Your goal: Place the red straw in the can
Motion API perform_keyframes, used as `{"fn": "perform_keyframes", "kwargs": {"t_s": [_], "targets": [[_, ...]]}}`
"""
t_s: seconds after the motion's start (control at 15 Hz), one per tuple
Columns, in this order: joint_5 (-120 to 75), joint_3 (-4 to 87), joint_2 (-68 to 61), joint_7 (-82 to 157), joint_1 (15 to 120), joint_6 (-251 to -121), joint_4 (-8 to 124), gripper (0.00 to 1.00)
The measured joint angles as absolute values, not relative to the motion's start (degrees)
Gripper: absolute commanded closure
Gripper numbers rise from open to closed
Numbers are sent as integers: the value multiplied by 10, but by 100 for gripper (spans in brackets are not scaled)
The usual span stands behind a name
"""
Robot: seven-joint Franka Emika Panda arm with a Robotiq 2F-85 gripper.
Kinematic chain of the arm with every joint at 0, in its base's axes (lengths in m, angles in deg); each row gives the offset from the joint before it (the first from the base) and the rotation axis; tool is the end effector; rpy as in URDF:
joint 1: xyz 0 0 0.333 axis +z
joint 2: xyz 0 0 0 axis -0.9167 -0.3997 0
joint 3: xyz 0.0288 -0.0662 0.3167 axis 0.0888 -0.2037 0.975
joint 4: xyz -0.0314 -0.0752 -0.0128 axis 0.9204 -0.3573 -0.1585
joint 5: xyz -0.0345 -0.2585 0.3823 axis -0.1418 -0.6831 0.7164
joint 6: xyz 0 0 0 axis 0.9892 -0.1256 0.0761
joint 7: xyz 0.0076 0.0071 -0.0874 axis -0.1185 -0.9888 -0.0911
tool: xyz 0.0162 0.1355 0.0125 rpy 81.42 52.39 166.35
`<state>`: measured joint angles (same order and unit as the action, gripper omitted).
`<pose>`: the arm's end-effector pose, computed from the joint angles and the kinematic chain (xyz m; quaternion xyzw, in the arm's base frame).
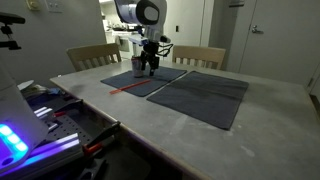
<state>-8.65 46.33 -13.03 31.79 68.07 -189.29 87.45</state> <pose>0.5925 0.0308 0.0989 -0.9849 0.1393 0.0895 0.0503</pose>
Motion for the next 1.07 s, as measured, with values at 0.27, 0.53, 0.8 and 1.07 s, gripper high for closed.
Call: {"fn": "perform_keyframes", "kwargs": {"t_s": [0.27, 0.53, 0.8, 1.07], "targets": [[-76, 463, -149, 307, 680, -1849, 861, 0], [-70, 463, -161, 295, 679, -1801, 841, 0], [-69, 460, -177, 293, 677, -1772, 815, 0], [-69, 457, -201, 293, 677, -1776, 788, 0]]}}
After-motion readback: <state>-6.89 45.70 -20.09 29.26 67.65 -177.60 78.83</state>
